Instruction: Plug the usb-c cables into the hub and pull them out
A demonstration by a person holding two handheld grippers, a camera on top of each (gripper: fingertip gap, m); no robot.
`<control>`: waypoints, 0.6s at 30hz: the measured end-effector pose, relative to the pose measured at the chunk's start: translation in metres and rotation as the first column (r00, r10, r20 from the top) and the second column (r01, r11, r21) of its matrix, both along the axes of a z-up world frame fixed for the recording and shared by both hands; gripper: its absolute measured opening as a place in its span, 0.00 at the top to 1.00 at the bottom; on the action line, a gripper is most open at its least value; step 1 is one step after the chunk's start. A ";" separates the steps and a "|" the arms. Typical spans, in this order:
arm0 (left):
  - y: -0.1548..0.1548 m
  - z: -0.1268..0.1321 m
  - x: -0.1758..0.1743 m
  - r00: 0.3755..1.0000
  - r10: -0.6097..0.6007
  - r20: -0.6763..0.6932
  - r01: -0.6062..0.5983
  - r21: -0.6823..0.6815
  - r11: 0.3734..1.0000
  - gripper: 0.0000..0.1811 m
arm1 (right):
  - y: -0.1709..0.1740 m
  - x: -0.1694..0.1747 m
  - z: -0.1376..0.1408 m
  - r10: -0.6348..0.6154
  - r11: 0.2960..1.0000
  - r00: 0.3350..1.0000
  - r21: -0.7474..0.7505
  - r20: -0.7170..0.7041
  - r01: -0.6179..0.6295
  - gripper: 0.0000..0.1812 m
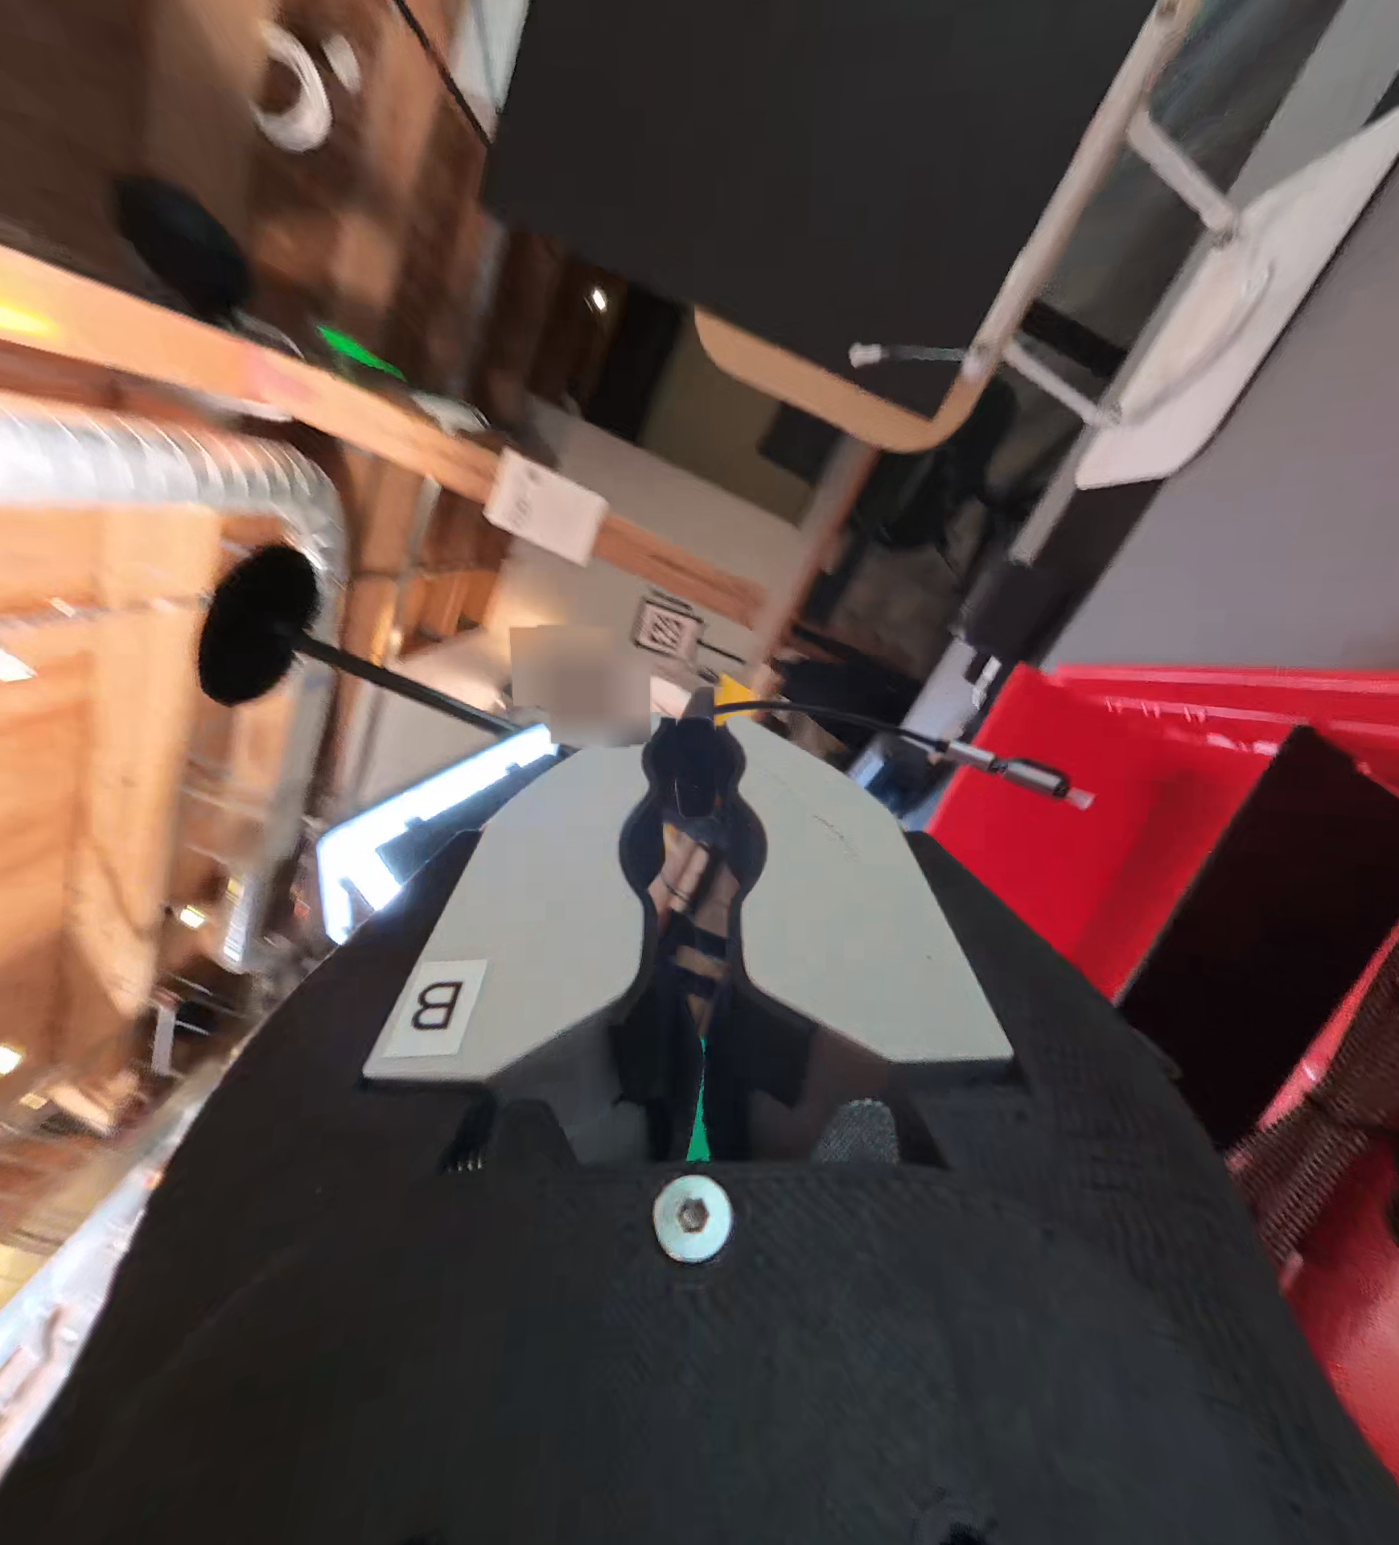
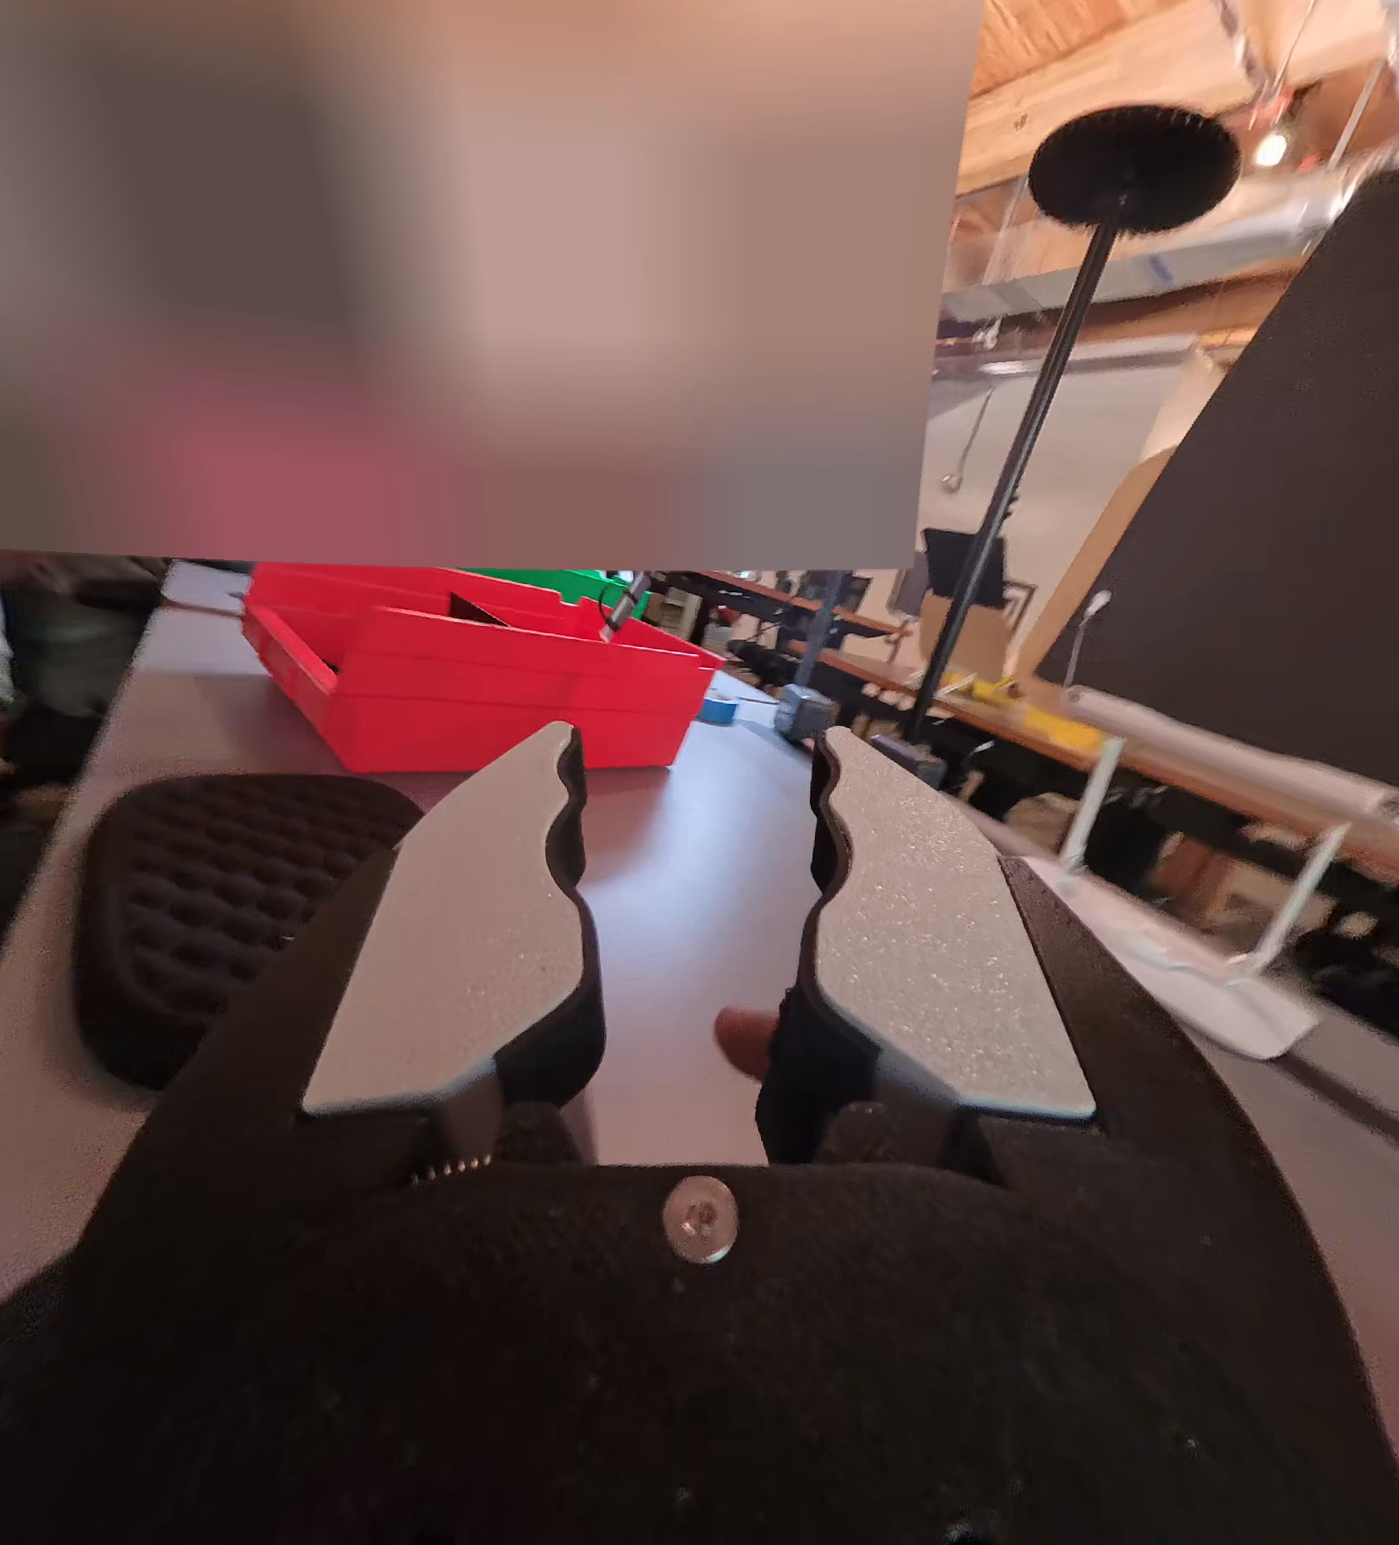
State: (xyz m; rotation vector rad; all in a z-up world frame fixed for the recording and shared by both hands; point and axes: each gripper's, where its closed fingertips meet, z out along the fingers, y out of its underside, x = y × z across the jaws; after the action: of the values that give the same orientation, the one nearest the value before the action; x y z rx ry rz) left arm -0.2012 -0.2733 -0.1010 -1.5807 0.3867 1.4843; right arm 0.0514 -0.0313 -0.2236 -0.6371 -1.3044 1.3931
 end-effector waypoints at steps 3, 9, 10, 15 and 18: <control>0.022 0.014 0.045 0.985 -0.051 -0.167 0.048 -0.023 0.999 0.96 | -0.004 0.002 0.004 -0.089 0.978 0.989 0.178 -0.119 0.109 0.74; 0.080 0.009 0.135 0.909 -0.265 -0.321 0.220 -0.170 0.961 0.96 | -0.027 0.007 0.016 -0.130 0.890 0.948 0.388 -0.292 0.241 0.74; 0.092 -0.001 0.147 0.899 -0.292 -0.327 0.225 -0.227 0.947 0.96 | -0.031 0.008 0.019 -0.135 0.873 0.938 0.410 -0.321 0.265 0.72; 0.138 -0.054 0.197 0.854 -0.452 -0.257 0.338 -0.387 0.858 0.96 | -0.052 0.005 0.028 -0.105 0.839 0.926 0.467 -0.362 0.278 0.64; 0.154 -0.077 0.221 0.818 -0.539 -0.203 0.421 -0.428 0.800 0.96 | -0.063 -0.007 0.029 -0.102 0.754 0.925 0.578 -0.366 0.312 0.64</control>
State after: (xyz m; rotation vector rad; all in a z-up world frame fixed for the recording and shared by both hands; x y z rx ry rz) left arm 0.0196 -0.1190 -0.1778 -1.3612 1.2297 1.2923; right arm 0.0447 -0.0939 -0.1948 -0.0829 -1.2864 0.7472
